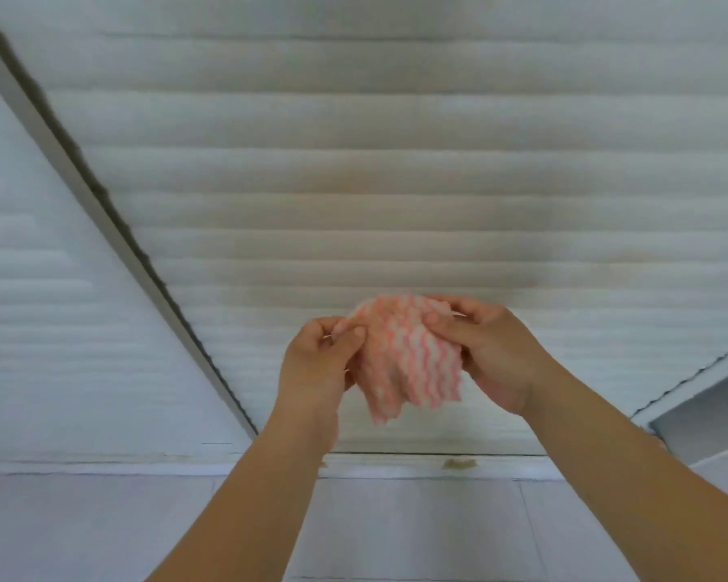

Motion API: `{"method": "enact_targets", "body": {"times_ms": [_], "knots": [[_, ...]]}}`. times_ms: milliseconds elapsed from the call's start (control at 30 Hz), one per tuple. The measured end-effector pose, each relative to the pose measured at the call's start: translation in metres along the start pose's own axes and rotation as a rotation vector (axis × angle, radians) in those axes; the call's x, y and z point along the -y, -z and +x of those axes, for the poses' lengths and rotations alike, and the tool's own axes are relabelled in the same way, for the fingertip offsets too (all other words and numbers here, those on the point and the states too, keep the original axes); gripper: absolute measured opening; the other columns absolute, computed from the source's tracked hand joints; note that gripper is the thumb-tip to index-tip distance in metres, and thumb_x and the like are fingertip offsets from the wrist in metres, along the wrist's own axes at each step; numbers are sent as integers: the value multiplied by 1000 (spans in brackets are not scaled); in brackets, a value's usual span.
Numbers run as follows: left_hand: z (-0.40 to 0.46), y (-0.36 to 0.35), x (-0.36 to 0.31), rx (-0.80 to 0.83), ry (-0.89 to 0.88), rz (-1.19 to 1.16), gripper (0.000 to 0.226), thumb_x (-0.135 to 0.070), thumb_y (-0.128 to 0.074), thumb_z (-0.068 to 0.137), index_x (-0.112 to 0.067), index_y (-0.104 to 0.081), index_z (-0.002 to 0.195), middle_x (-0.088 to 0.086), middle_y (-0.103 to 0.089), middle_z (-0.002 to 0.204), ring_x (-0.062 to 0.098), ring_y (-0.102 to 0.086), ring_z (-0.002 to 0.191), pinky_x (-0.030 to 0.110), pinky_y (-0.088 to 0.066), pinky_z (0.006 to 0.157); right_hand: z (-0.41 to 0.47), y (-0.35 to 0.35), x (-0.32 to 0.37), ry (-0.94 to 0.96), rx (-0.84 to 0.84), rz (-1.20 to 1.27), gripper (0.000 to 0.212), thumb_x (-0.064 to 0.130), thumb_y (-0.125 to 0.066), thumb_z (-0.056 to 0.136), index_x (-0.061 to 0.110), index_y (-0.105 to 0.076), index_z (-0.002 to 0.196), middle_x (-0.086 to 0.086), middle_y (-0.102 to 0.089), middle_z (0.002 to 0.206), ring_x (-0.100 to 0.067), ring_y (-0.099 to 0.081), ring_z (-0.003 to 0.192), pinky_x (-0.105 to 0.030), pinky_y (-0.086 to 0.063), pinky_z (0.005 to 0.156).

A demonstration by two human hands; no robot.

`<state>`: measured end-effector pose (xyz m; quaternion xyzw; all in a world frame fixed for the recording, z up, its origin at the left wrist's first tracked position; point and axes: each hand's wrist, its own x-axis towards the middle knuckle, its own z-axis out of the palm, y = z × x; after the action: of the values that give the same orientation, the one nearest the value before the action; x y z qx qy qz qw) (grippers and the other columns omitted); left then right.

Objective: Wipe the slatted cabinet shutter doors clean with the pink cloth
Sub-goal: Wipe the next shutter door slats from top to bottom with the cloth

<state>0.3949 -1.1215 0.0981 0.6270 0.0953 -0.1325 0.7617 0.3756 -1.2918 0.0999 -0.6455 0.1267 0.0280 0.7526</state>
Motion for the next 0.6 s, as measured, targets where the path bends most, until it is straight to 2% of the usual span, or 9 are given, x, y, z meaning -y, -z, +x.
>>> {"method": "enact_targets", "body": {"times_ms": [133, 267, 367, 433, 500, 600], "knots": [[23, -10, 51, 20, -37, -125, 4, -9, -52, 92, -10, -54, 90, 6, -62, 81, 17, -59, 73, 29, -52, 58, 20, 9, -47, 125, -72, 58, 21, 12, -63, 88, 5, -65, 107, -12, -71, 96, -18, -69, 80, -30, -56, 72], [48, -18, 79, 133, -199, -155, 13, -6, -55, 89, -5, -55, 101, 9, -64, 86, 19, -61, 74, 27, -53, 58, 45, 10, -66, 335, -126, 12, 21, 14, -63, 89, 2, -66, 106, -16, -72, 99, -26, -69, 89, -38, -55, 82], [65, -20, 93, 162, -362, -178, 11, -2, -54, 89, -5, -54, 99, 9, -63, 81, 17, -60, 66, 24, -52, 53, 61, 8, -81, 481, -97, 35, 20, 18, -60, 91, 0, -67, 100, -18, -71, 99, -27, -67, 89, -43, -53, 87], [72, -21, 97, 158, -452, -196, 9, -1, -53, 89, -6, -53, 96, 8, -62, 78, 16, -59, 64, 23, -51, 51, 66, 8, -88, 505, -24, 66, 33, 31, -60, 90, -1, -66, 99, -17, -71, 99, -27, -67, 88, -41, -53, 84], [74, -22, 93, 147, -523, -211, 9, -1, -54, 88, -8, -53, 93, 7, -61, 79, 16, -58, 65, 23, -50, 52, 65, 10, -88, 482, 117, 56, 51, 43, -65, 78, -1, -67, 103, -16, -71, 101, -27, -69, 90, -38, -53, 82], [71, -27, 73, 153, -559, -258, 14, 0, -57, 87, -4, -53, 99, 12, -62, 87, 19, -60, 72, 27, -52, 59, 57, 8, -73, 456, 233, 94, 46, 27, -70, 70, -1, -66, 106, -17, -71, 101, -24, -69, 87, -32, -56, 74]]}}
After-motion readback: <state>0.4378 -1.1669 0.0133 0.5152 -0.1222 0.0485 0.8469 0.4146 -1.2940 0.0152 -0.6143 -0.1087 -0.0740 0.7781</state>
